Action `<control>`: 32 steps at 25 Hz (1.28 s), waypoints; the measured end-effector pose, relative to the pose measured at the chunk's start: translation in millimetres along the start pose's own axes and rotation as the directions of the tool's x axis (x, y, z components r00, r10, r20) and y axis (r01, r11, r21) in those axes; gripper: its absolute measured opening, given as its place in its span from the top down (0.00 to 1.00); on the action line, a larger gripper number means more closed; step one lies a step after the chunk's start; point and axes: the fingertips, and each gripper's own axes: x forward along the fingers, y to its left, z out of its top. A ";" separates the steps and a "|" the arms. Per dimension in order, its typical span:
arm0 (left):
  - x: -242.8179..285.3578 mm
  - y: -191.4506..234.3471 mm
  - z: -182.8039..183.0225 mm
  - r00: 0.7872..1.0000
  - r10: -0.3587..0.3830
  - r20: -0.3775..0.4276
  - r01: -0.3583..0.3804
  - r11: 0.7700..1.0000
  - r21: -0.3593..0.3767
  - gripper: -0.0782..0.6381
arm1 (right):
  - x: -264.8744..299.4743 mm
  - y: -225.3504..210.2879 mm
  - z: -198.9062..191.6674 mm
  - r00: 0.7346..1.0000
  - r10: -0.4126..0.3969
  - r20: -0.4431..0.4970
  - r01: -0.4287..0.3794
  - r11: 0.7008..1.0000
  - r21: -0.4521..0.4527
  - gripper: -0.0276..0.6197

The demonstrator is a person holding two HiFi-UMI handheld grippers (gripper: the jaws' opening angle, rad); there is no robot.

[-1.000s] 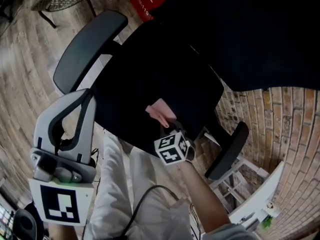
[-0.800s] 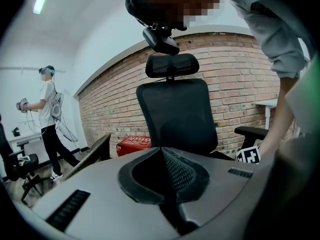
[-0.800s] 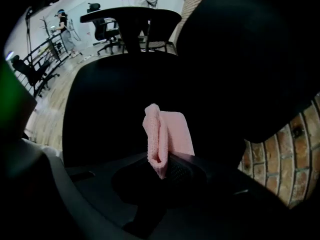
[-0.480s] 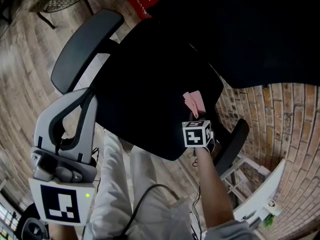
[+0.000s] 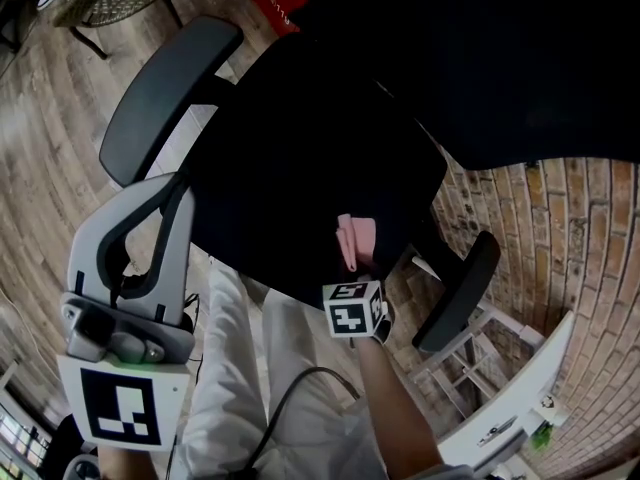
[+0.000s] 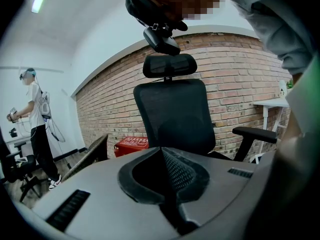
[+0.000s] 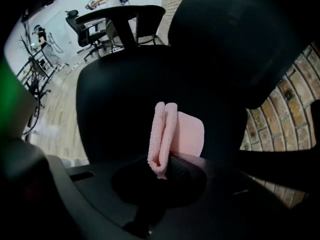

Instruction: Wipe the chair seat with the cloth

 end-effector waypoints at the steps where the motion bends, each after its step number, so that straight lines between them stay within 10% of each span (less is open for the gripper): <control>1: -0.1 -0.2 0.4 1.000 -0.001 0.001 0.001 1.000 0.000 0.87 | -2.6 13.1 -4.1 1.000 0.020 -0.002 -0.020 1.000 -0.004 0.87; 10: 0.2 -9.1 5.3 1.000 -0.029 0.009 0.029 0.999 0.018 0.87 | -19.3 103.7 -42.5 0.984 0.175 -0.041 -0.178 0.978 -0.109 0.87; 20: -5.9 -26.1 30.1 0.998 -0.062 0.018 0.061 0.997 0.054 0.87 | -38.0 62.1 -85.8 0.986 0.144 -0.089 -0.148 0.988 -0.038 0.88; 27: -32.1 -27.3 92.7 0.998 -0.040 0.057 0.037 0.998 0.052 0.87 | -115.2 33.4 -34.5 0.982 0.135 0.135 -0.140 0.990 0.031 0.87; 32: -57.0 -35.5 147.1 0.995 -0.039 0.089 0.032 0.997 0.075 0.87 | -192.1 2.1 26.9 0.930 0.101 0.352 -0.131 0.989 0.062 0.87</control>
